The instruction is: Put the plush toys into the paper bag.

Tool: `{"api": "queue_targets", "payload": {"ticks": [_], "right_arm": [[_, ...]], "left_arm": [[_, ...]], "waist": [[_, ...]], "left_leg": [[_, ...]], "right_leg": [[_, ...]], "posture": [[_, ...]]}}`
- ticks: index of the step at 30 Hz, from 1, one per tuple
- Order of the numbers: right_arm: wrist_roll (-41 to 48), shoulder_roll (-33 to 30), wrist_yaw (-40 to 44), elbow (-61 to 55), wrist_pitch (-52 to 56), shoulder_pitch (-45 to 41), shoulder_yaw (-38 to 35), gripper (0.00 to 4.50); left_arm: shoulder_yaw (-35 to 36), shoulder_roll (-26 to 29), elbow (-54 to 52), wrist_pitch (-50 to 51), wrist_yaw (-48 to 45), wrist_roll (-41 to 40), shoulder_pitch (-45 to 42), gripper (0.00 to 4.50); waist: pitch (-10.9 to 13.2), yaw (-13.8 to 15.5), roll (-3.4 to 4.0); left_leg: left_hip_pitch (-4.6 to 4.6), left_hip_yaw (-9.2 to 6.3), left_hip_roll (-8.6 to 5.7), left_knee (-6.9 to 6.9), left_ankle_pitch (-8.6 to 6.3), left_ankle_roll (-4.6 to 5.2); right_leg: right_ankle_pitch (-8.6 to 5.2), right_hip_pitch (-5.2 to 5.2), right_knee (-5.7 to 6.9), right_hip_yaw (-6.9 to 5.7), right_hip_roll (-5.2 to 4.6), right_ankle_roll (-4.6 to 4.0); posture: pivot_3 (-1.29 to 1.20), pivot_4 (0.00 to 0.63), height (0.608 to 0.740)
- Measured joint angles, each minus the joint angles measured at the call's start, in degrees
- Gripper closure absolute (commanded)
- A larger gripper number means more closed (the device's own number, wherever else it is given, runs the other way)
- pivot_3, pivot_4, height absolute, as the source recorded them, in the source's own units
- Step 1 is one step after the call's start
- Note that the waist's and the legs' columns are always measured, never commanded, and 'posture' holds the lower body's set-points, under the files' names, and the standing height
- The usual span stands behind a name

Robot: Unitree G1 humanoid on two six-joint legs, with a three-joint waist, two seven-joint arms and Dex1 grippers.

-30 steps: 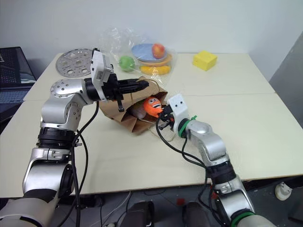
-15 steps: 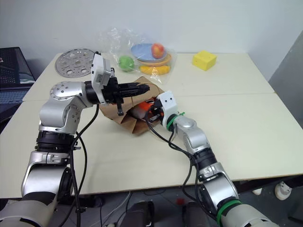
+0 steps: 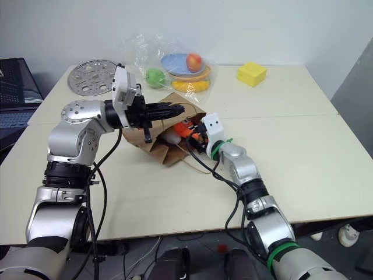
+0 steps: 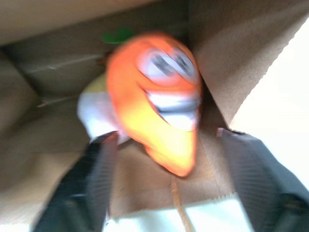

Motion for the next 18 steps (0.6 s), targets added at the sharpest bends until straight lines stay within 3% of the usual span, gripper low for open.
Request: {"api": "queue_targets", "payload": {"ticks": [7,15,18], "right_arm": [[0.1,-7.5,1.2,-24.2,13.5,13.1,2.9,0.02],[-1.6,-7.5,-1.8,-23.0,17.8,15.4,4.3,0.02],[-2.6,-7.1,-2.3,-20.4,16.0,14.3,4.4,0.95]], "left_arm": [[0.0,-0.2,-0.1,-0.1,0.0,0.0,0.0,4.50],[0.0,-0.4,-0.1,-0.4,0.2,0.1,0.0,4.50],[0.0,-0.5,-0.2,-0.5,0.5,0.1,0.1,4.50]], "waist": [[0.0,0.2,0.00],[0.0,-0.2,0.00],[0.0,-0.1,-0.01]], "left_leg": [[-0.04,-0.01,-0.04,-0.01,0.00,0.00],[0.10,0.03,0.05,0.00,0.00,0.00],[0.12,0.06,0.02,0.03,0.00,0.00]], "right_leg": [[-0.01,0.01,-0.09,-0.01,-0.04,-0.01],[-0.02,0.02,0.01,0.05,0.07,-0.03],[-0.02,0.06,0.00,0.08,0.06,-0.03]], "posture": [[0.00,0.150,0.740],[0.00,0.150,0.740],[0.00,0.150,0.740]]}}
